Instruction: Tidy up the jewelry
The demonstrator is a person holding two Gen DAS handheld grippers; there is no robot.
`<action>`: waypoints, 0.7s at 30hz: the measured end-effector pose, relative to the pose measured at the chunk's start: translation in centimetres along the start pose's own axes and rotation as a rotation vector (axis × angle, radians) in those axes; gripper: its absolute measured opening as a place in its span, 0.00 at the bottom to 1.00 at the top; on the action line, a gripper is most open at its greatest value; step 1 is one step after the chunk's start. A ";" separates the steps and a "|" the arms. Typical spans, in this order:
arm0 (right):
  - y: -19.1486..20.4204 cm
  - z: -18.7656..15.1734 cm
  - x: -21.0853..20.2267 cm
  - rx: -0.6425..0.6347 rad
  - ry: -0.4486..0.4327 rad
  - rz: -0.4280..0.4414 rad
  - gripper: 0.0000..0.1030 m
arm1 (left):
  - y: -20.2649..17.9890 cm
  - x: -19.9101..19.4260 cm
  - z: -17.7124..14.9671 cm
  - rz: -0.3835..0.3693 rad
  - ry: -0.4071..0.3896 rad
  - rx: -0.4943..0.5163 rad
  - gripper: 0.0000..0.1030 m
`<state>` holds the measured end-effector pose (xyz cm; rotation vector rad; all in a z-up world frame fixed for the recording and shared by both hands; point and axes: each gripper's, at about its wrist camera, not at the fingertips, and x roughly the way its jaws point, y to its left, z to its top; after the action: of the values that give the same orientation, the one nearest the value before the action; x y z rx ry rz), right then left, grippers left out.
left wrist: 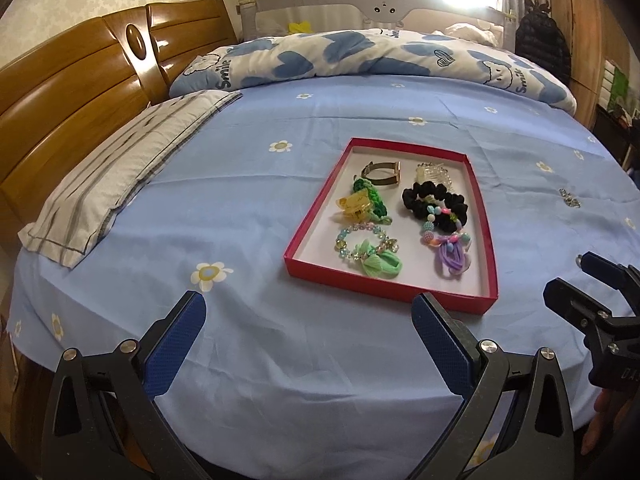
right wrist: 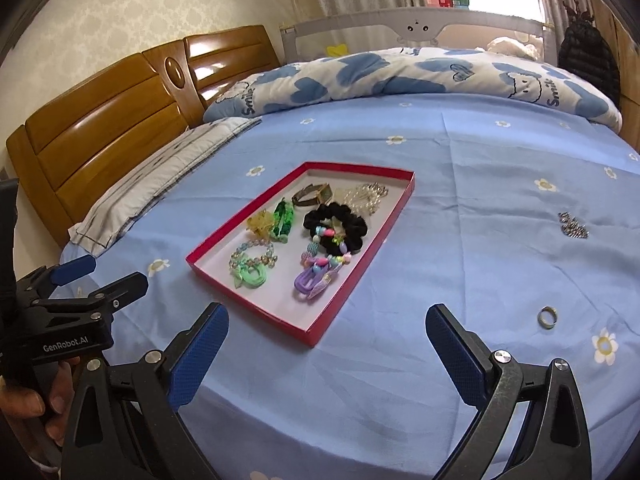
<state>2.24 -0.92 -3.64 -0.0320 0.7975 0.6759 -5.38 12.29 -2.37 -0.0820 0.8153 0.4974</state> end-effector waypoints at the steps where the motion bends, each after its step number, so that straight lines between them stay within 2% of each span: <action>1: 0.0 -0.1 0.2 0.000 0.002 0.002 0.97 | -0.1 0.1 -0.1 0.002 0.001 0.000 1.00; 21: -0.2 -0.3 1.1 0.018 0.022 0.005 0.97 | -0.6 0.1 0.1 -0.014 0.005 -0.001 1.00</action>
<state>2.76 -0.55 -4.63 -0.0208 0.8253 0.6740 -4.96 11.89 -2.46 -0.0898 0.8188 0.4850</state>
